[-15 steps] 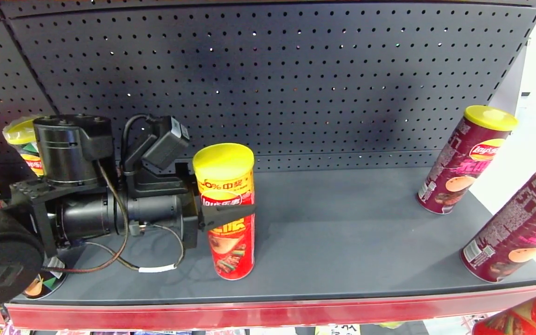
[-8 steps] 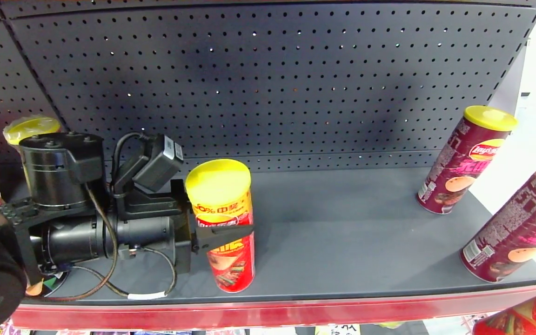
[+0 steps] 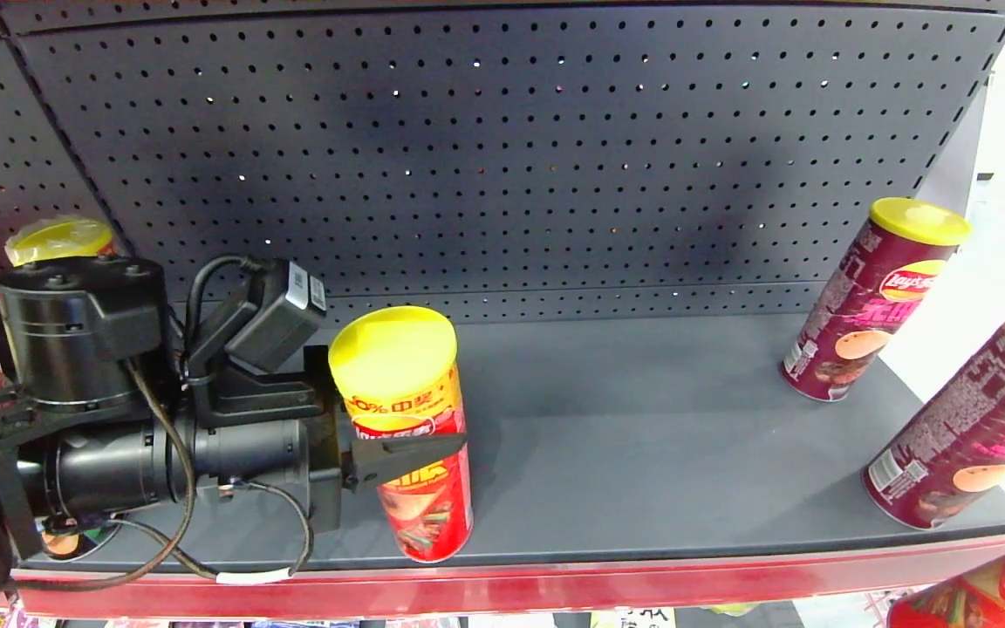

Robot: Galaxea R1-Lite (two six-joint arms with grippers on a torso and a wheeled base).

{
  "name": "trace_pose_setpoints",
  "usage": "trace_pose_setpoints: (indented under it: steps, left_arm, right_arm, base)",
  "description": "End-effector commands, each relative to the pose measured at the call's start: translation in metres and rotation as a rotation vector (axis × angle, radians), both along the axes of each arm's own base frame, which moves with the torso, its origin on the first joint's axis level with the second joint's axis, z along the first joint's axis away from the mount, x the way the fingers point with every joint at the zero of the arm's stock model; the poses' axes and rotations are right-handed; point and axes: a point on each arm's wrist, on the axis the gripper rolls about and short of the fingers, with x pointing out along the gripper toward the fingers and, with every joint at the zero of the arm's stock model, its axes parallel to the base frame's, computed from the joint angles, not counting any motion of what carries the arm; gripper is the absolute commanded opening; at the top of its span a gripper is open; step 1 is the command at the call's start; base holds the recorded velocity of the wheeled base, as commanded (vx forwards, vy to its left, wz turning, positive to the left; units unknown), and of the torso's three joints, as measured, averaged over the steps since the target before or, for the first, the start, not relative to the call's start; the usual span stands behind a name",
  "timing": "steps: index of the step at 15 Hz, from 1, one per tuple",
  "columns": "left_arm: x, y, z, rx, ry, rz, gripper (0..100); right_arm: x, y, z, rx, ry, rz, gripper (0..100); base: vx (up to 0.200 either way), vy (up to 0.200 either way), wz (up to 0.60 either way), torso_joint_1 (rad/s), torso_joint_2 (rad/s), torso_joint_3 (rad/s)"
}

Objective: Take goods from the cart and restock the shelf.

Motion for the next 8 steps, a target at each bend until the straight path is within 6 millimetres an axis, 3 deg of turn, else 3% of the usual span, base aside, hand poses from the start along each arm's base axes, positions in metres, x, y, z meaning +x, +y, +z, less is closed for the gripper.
trace_pose_setpoints:
  steps: [1, 8]
  left_arm:
    - [-0.0047, 0.0011, 0.0026, -0.007, -0.008, 0.001, 0]
    - [-0.0119, 0.0005, -0.0068, 0.011, 0.022, 0.001, 0]
  right_arm:
    - [-0.0002, 0.0, 0.0008, 0.0, -0.003, 0.002, 0]
    - [-0.0009, -0.0001, 0.0029, 0.002, -0.012, 0.0, 0]
  base:
    - [0.0, 0.0, 0.0, 0.0, 0.0, 0.0]
    - [0.0, 0.0, 0.0, 0.0, 0.0, 0.0]
